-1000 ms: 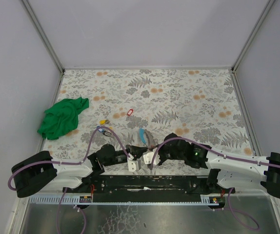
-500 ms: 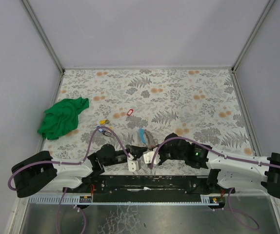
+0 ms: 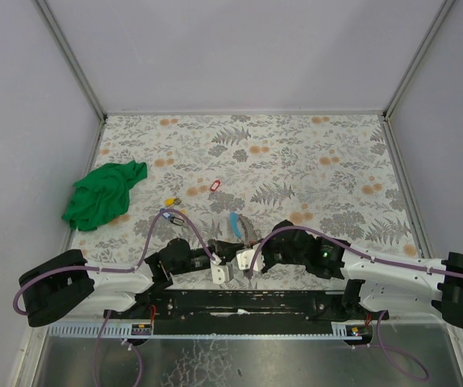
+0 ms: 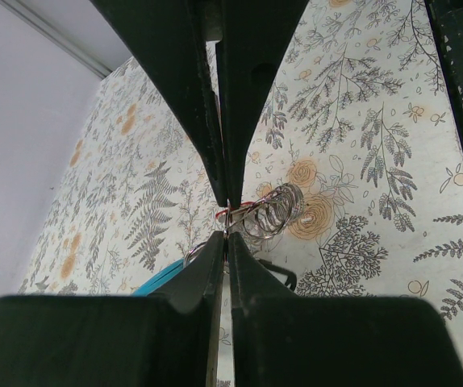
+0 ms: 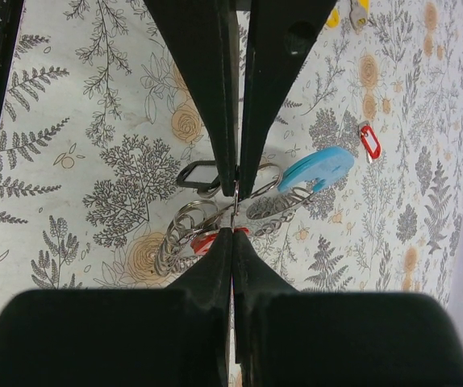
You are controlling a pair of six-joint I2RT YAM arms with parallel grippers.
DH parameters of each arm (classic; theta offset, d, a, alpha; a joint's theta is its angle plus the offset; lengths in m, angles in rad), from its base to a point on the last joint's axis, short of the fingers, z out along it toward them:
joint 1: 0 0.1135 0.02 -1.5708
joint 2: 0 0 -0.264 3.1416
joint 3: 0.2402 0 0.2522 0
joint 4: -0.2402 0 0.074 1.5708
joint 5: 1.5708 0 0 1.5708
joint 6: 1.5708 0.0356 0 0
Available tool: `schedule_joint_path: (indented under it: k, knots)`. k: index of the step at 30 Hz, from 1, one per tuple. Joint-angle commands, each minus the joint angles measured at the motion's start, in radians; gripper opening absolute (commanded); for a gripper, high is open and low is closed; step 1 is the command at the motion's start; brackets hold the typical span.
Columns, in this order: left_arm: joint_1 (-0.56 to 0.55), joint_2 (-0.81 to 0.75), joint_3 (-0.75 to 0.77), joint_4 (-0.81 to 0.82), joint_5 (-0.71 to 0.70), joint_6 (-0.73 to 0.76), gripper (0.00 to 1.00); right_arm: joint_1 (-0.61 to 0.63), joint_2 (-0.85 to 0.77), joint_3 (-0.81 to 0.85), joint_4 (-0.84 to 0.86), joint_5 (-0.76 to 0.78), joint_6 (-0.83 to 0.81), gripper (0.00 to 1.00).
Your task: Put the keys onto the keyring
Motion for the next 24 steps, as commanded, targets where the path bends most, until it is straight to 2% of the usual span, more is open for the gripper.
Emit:
schedule_joint_path:
  k: [1, 24]
  knots:
    - [-0.005, -0.003, 0.01, 0.079, 0.007, 0.011, 0.0, 0.014, 0.002, 0.037, 0.049, 0.022, 0.025, 0.0]
    - [-0.006, 0.0, 0.019, 0.062, 0.016, 0.01, 0.0, 0.018, 0.002, 0.048, 0.06, 0.04, 0.051, 0.0]
